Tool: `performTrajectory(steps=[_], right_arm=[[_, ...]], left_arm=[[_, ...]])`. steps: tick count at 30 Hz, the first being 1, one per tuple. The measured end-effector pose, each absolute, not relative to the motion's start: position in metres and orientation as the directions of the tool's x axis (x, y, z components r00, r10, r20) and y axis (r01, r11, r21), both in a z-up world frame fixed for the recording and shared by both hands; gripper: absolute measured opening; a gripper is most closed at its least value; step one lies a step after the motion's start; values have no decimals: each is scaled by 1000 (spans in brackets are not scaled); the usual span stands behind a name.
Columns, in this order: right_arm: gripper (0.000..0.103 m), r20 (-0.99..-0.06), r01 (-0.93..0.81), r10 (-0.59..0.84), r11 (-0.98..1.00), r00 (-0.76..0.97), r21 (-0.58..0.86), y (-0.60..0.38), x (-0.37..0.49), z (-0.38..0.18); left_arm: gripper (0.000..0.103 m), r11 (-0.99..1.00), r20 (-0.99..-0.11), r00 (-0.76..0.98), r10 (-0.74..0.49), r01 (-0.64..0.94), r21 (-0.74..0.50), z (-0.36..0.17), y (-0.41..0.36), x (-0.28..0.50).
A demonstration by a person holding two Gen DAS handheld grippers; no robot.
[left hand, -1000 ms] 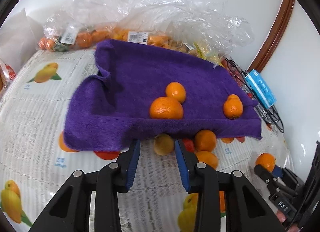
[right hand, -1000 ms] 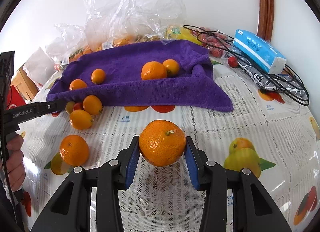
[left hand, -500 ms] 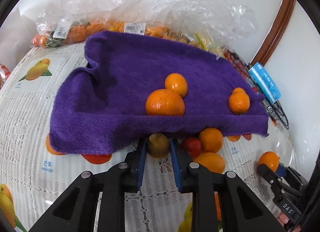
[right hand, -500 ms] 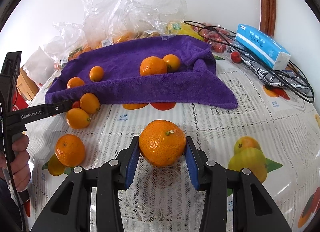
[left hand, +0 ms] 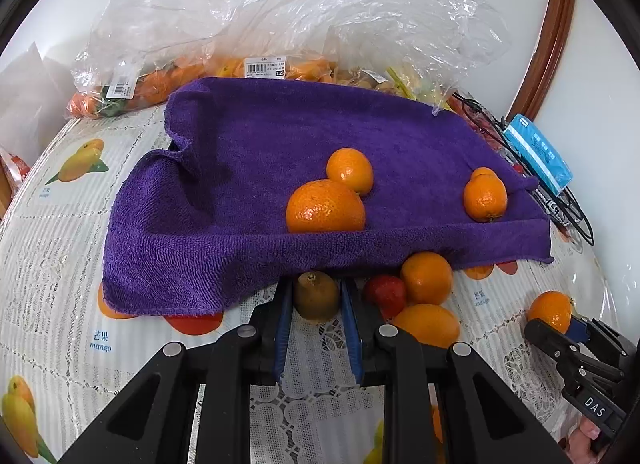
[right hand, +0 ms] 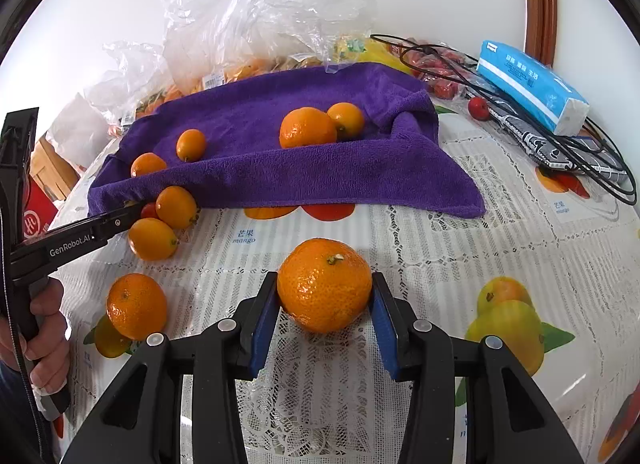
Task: Organize fruits
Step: 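Carry the pear over the towel with the left gripper while the right carries its orange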
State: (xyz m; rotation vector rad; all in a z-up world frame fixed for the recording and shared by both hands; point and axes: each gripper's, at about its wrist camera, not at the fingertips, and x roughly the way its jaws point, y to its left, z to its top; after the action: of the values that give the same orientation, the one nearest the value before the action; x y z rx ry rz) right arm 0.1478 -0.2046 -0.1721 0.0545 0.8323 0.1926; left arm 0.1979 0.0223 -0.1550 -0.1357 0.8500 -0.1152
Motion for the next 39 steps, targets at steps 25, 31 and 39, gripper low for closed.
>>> performTrajectory(steps=[25,31,39], right_arm=[[44,-709,-129,202,979,676,156,-209,138,-159],[44,-648,-163,189,982,738,101,-196,133,-118],[44,-571,-187,195,980,797,74,-179,157,-74]], left_arm=[[23,981,-687,701,-191,111,-159,-135,23,175],[23,979,-650,734,-195,104,-177,-109,33,164],[23,972,-592,786,-176,45,-229,-67,50,177]])
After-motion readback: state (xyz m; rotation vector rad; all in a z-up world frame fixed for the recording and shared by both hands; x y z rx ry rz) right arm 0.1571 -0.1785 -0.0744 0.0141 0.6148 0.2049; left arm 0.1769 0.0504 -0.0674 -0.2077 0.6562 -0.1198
